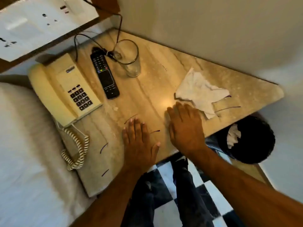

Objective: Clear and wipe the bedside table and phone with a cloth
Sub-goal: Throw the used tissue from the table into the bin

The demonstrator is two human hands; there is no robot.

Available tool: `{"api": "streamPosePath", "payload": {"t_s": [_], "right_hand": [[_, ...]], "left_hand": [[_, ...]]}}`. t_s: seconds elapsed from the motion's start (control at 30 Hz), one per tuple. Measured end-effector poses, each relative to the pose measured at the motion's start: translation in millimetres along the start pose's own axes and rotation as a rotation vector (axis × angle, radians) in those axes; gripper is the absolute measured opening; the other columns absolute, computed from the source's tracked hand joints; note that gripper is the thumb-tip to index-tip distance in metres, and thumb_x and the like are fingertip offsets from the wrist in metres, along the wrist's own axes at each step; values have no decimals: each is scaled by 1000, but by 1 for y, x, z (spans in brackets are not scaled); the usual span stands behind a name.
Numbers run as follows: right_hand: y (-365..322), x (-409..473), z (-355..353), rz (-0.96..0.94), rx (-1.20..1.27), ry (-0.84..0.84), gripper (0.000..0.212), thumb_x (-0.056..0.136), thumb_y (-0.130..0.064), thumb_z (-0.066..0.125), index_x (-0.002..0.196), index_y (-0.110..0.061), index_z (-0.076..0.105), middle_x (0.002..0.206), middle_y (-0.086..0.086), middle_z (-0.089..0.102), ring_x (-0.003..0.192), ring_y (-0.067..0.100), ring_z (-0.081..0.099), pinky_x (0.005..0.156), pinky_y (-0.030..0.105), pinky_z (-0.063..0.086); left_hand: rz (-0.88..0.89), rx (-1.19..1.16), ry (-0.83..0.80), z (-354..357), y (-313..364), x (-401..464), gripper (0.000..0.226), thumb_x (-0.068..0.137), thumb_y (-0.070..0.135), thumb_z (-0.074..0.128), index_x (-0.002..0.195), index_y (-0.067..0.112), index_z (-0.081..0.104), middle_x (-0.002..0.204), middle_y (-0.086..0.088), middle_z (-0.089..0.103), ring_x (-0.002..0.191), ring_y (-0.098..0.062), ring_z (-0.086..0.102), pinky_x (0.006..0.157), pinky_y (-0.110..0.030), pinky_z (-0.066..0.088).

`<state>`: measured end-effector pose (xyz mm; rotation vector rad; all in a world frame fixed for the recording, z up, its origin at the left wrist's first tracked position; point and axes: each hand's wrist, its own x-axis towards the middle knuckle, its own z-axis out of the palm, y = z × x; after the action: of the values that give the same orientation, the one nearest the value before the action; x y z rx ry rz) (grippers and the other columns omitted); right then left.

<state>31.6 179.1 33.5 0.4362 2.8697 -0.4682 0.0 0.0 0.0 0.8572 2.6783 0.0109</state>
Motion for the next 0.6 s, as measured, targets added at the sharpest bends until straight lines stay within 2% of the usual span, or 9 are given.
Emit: {"api": "streamPosePath", "payload": {"t_s": [0.07, 0.1, 0.17, 0.23, 0.3, 0.37, 0.43, 0.53, 0.6], "right_hand": [[16, 16, -10, 345, 14, 123, 52, 96, -37, 48, 147, -28, 41, 161, 26, 19, 143, 53, 24, 107, 66, 29], [27, 26, -13, 492, 47, 129, 53, 97, -45, 47, 148, -33, 36, 164, 24, 7, 144, 52, 18, 106, 68, 30], [46, 44, -19, 657, 144, 41, 57, 97, -57, 43, 149, -34, 33, 163, 22, 1, 141, 49, 20, 102, 64, 38], [57, 55, -19, 626, 94, -43, 54, 98, -55, 44, 142, -24, 44, 154, 21, 24, 131, 44, 33, 97, 52, 45], [67, 61, -19, 482, 79, -13, 35, 99, -31, 50, 123, -7, 60, 133, 20, 47, 119, 41, 47, 90, 44, 46], [80, 62, -17, 435, 183, 44, 22, 94, -9, 51, 106, 1, 65, 120, 22, 56, 108, 42, 56, 83, 42, 46], [93, 55, -17, 529, 303, 149, 22, 89, -4, 50, 104, 0, 66, 117, 22, 61, 104, 42, 59, 82, 40, 45], [124, 25, -21, 795, 462, 337, 35, 90, -8, 53, 124, -16, 60, 122, 14, 66, 110, 33, 62, 85, 31, 44], [148, -5, -18, 903, 487, 407, 37, 91, -13, 55, 127, -18, 56, 123, 11, 66, 111, 31, 62, 89, 35, 47]], "left_hand": [[32, 3, 17, -6, 10, 19, 86, 92, 58, 38, 149, -7, 32, 157, -33, 29, 147, -50, 26, 118, -66, 22], [55, 8, 44, -8, 16, 31, 86, 93, 57, 38, 150, -7, 31, 158, -33, 28, 148, -50, 25, 119, -65, 21], [96, 3, 76, -11, 30, 53, 87, 94, 58, 34, 152, -6, 26, 160, -33, 23, 150, -49, 19, 120, -65, 18], [121, -7, 84, -11, 44, 67, 88, 94, 60, 30, 152, -6, 23, 161, -33, 20, 150, -48, 17, 120, -64, 16], [153, 7, 104, -6, 58, 79, 89, 95, 61, 29, 152, -7, 23, 160, -33, 21, 150, -48, 17, 120, -64, 17], [174, 6, 111, 0, 73, 88, 90, 95, 62, 30, 152, -7, 24, 160, -33, 22, 150, -49, 18, 120, -65, 17], [202, 4, 128, 7, 86, 93, 89, 95, 62, 29, 152, -7, 25, 160, -33, 23, 150, -49, 18, 119, -66, 17], [246, -12, 125, 21, 97, 96, 89, 96, 63, 24, 153, -6, 21, 163, -30, 17, 153, -45, 11, 119, -66, 14], [264, 12, 139, 30, 94, 97, 94, 95, 68, 21, 155, -5, 15, 164, -29, 10, 154, -43, 4, 121, -65, 10]]}}
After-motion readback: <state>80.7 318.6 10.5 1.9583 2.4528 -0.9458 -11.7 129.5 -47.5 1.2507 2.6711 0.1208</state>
